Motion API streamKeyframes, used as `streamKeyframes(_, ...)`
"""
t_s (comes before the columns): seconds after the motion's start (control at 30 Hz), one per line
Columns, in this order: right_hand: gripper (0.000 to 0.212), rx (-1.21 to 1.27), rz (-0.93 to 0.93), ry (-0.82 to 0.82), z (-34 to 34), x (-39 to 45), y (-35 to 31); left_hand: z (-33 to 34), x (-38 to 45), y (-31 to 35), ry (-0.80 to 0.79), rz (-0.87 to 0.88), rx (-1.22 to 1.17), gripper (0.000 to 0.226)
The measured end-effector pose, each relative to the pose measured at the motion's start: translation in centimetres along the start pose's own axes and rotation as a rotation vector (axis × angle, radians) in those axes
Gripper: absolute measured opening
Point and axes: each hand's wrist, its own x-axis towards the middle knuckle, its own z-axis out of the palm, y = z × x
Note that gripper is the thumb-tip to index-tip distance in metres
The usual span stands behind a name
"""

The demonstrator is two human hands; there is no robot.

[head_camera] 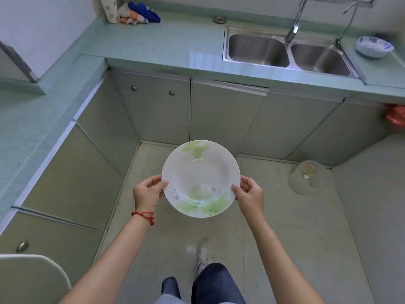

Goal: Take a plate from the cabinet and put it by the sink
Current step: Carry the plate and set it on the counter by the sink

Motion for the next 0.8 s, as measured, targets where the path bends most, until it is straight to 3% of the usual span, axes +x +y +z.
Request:
streamKeyframes(0.37, 0.023, -0.004, -0.017, -0.049, 2.9, 16.0, -7.5, 9.2, 11.2, 8.1, 0.024, 0.035, -0.058, 0.017)
streamKeyframes(0.8, 0.027, 0.022, -0.013, -0.002, 13.6, 33.1, -14.1, 14.6, 30.6, 17.7, -0.009, 0.061, -0.024, 0.016)
